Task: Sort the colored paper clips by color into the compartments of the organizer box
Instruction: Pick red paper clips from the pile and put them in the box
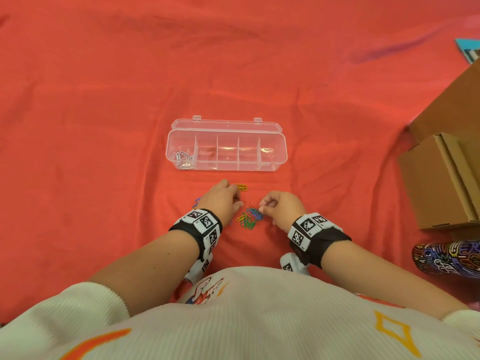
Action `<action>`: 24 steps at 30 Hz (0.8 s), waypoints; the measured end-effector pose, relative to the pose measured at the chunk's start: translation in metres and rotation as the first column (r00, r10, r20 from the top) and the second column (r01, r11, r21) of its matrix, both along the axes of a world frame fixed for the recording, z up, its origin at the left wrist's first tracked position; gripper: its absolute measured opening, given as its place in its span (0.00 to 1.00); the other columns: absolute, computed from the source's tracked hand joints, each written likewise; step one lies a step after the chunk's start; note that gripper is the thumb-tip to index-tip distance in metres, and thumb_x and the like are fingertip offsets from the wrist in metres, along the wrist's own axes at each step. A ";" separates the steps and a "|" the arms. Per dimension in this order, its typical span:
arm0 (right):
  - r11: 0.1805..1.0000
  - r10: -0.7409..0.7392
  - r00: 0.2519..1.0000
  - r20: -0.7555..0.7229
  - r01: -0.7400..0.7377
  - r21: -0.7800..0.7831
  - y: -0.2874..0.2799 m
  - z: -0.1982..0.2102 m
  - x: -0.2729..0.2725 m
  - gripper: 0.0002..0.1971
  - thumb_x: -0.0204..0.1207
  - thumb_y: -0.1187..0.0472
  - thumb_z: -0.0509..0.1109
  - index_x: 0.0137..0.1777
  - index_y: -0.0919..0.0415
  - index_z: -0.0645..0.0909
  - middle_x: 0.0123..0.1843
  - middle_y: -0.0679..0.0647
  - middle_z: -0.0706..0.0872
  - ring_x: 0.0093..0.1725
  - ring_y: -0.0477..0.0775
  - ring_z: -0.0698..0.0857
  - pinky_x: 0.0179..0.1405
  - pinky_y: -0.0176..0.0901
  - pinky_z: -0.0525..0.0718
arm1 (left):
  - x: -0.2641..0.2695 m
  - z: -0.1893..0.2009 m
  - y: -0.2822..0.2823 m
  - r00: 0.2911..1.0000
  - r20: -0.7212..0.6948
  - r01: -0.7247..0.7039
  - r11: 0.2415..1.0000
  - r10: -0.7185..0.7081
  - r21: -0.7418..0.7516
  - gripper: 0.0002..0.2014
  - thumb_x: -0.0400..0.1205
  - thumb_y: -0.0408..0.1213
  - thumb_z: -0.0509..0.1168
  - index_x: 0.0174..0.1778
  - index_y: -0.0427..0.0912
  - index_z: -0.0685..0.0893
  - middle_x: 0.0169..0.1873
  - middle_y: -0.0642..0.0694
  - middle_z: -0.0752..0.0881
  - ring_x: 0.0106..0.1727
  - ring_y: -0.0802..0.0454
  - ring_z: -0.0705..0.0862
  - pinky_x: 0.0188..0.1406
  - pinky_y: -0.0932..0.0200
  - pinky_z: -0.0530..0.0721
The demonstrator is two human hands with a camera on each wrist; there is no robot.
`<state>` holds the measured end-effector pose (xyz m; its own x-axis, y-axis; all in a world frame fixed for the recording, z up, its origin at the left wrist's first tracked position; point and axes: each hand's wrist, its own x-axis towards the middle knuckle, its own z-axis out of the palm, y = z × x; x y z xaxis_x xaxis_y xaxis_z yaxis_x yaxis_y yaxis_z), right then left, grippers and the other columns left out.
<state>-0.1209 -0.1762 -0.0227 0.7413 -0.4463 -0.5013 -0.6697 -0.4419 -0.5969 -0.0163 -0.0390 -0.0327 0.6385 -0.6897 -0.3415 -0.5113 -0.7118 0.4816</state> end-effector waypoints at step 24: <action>0.988 0.111 0.982 -0.154 -0.126 -0.094 0.023 -0.004 0.033 0.17 0.72 0.57 0.73 0.24 0.51 0.71 0.24 0.46 0.75 0.26 0.47 0.74 0.24 0.35 0.69 | 0.006 0.005 0.039 0.994 -0.081 -0.071 0.997 0.071 0.007 0.07 0.73 0.36 0.65 0.45 0.41 0.85 0.45 0.42 0.87 0.47 0.42 0.84 0.49 0.54 0.82</action>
<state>-0.0881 -0.1532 -0.0270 0.7130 -0.4148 -0.5653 -0.6865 -0.5770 -0.4424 -0.0100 0.0003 -0.0277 0.6562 -0.6421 -0.3963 -0.4188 -0.7469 0.5165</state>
